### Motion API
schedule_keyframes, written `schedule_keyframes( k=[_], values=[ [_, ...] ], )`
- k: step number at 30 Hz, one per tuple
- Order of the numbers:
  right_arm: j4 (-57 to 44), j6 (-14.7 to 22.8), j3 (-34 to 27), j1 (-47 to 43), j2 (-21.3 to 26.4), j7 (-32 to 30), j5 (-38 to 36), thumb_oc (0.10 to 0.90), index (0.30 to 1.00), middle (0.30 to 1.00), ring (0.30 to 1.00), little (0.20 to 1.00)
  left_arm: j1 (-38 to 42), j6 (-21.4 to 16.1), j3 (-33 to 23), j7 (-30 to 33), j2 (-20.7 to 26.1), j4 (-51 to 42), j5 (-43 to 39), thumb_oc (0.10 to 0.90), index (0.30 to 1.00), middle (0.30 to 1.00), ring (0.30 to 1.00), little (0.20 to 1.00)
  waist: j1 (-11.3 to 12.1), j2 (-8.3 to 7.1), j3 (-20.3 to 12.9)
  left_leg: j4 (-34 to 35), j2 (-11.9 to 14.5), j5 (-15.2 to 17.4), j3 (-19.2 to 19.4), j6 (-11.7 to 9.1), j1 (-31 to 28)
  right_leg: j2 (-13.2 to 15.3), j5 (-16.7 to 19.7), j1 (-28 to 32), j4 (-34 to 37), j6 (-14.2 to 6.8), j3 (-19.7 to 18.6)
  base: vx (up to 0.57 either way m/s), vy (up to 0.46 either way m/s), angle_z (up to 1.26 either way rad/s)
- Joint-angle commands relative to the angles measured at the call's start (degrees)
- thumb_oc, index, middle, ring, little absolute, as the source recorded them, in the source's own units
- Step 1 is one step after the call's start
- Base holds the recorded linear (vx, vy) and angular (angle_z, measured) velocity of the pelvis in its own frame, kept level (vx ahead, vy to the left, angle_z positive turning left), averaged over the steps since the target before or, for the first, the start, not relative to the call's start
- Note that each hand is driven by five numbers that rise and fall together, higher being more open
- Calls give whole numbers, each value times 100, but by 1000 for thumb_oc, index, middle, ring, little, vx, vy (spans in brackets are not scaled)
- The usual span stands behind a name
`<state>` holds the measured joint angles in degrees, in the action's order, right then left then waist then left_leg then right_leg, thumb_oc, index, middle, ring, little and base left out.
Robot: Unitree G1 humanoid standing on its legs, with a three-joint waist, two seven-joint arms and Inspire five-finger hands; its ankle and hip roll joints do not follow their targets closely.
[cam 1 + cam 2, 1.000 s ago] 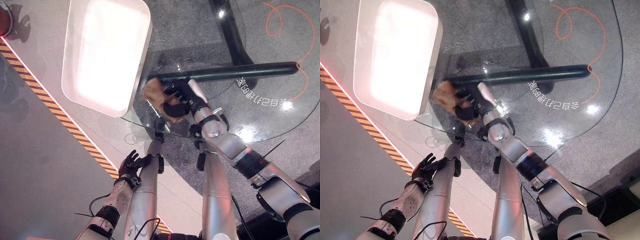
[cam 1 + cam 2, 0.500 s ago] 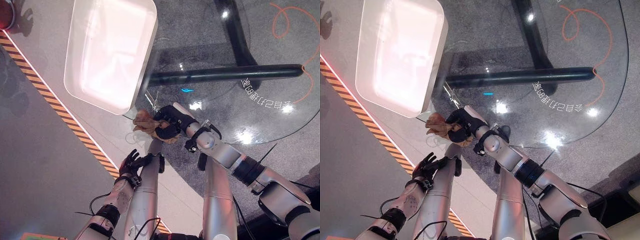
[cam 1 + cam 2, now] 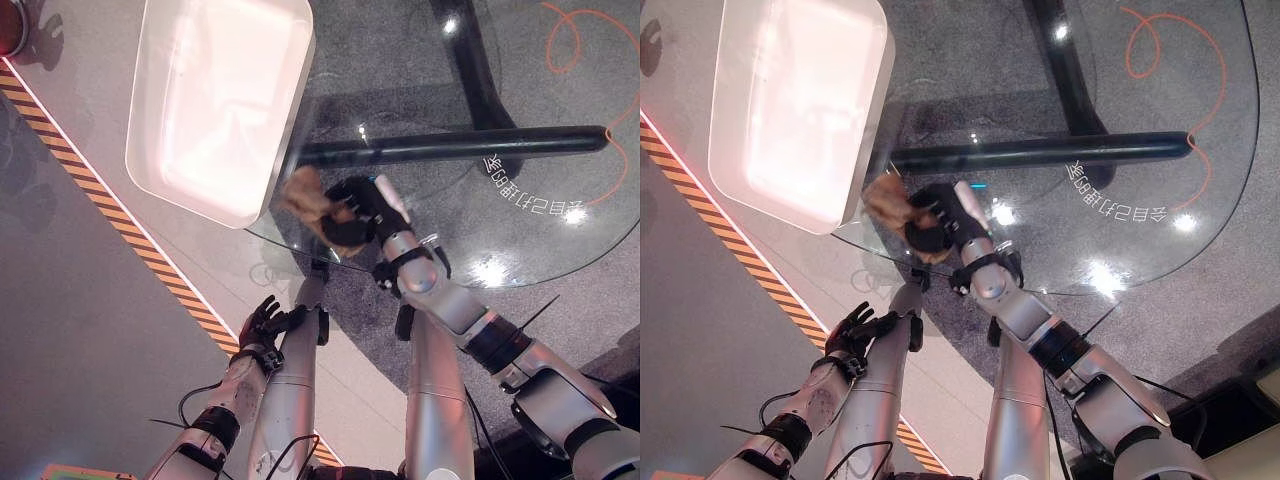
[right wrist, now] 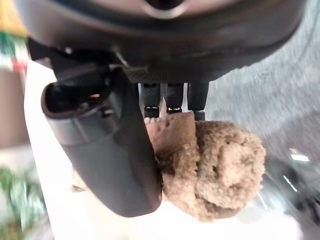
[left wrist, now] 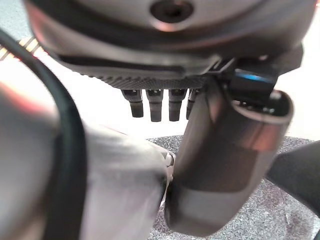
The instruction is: Wipe the table with a cloth and put it in the basket.
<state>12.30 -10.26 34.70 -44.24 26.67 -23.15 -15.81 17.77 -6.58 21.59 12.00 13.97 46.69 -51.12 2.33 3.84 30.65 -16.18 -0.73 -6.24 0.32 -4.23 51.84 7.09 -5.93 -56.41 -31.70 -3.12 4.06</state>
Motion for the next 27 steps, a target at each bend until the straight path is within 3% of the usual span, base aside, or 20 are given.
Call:
schedule_keyframes(
  k=[1, 7, 15, 19, 22, 27],
  values=[
    [-798, 264, -285, 10, 148, -310, 227, 100, 300, 300, 300, 200, -629, -44, 74, 117, -132, 13, -170, 800, 900, 900, 900, 900, -127, 30, -86, -809, -263, 716, 367, 183, 285, -233, 845, -31, 966, -218, 168, 0, 0, 0],
    [-628, 115, -693, 64, 466, -652, 567, 100, 300, 300, 300, 200, -720, -141, 6, 118, -130, -42, -185, 800, 900, 900, 900, 900, -158, -5, -86, -805, -250, 740, 372, 207, 250, -240, 856, 10, 978, -228, 158, -7, 3, -3],
    [-370, 270, -1235, 160, 911, -1196, 419, 100, 300, 300, 300, 200, -871, -206, -77, 23, -31, -64, -164, 800, 900, 900, 900, 900, -170, -61, -86, -769, -275, 763, 337, 217, 197, -250, 893, 90, 1064, -246, 165, 0, 0, 0],
    [-207, 132, -1536, 186, 1266, -1700, 570, 100, 300, 300, 300, 200, -960, -243, -103, -47, 33, -98, -169, 800, 900, 900, 900, 900, -173, -85, -86, -747, -275, 782, 317, 224, 183, -256, 900, 114, 1098, -261, 159, 0, 0, 0],
    [88, 252, -1783, 195, 1511, -2198, 207, 100, 300, 300, 300, 200, -1002, -249, -108, -69, 79, -139, -170, 800, 900, 900, 900, 900, -173, -105, -86, -723, -281, 793, 285, 224, 177, -262, 914, 139, 1148, -273, 159, 0, 0, 0],
    [256, 478, -2102, 309, 1688, -2454, -83, 100, 300, 300, 300, 200, -1010, -249, -67, -34, 138, -239, -249, 800, 900, 900, 900, 900, -200, -105, -86, -675, -306, 798, 278, 238, 176, -279, 942, 143, 1220, -283, 143, -6, 0, -2]
  ],
)
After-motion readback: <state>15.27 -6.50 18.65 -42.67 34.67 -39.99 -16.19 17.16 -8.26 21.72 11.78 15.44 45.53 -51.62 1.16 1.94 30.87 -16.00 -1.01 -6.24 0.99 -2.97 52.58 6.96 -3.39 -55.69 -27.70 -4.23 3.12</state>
